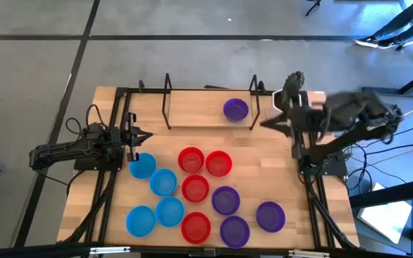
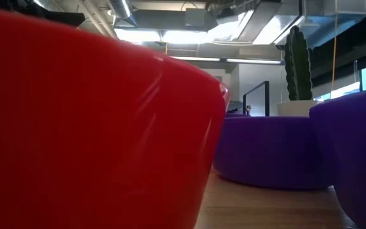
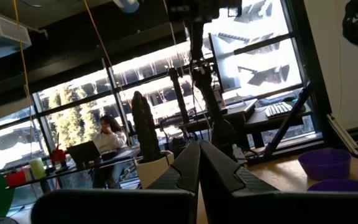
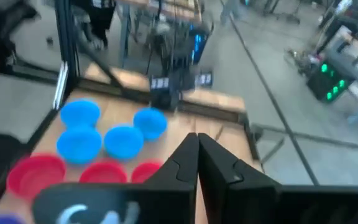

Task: Pick & Place Mini bowls
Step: Put the blue bowl on the shelf

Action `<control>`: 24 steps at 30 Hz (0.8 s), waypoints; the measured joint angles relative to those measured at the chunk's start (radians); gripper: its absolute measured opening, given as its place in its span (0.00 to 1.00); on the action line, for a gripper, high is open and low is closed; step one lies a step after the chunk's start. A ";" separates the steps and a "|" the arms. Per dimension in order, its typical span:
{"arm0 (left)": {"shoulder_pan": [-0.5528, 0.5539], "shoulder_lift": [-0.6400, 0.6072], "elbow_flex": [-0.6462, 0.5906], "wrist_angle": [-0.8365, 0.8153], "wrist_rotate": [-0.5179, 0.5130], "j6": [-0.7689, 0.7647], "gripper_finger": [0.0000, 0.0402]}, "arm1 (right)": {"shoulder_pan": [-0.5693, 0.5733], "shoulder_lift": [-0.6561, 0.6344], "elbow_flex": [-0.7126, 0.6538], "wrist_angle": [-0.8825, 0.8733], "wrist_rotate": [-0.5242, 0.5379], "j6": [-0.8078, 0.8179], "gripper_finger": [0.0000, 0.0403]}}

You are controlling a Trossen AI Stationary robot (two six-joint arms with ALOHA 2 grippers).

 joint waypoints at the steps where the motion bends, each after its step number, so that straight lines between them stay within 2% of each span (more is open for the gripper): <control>1: 0.000 0.000 0.000 -0.003 0.000 0.000 0.01 | 0.023 -0.050 -0.082 0.027 0.012 0.011 0.02; 4: 0.000 0.000 0.000 -0.007 0.000 0.000 0.01 | 0.050 -0.202 -0.353 0.166 -0.019 0.004 0.01; 6: 0.000 0.000 0.000 -0.010 0.000 0.000 0.01 | 0.052 -0.310 -0.544 0.333 -0.059 -0.025 0.02; 12: 0.000 0.000 0.000 -0.022 -0.001 0.000 0.02 | 0.024 -0.569 -1.044 0.878 -0.283 -0.095 0.01; 15: 0.000 0.000 0.000 -0.022 -0.001 0.000 0.02 | 0.007 -0.656 -1.214 0.994 -0.364 -0.115 0.01; 20: 0.000 0.000 0.000 -0.022 -0.001 0.000 0.01 | -0.038 -0.777 -1.436 1.124 -0.354 -0.102 0.01; 24: 0.000 0.000 0.000 -0.022 -0.001 0.000 0.01 | -0.057 -0.829 -1.591 1.300 -0.367 -0.090 0.01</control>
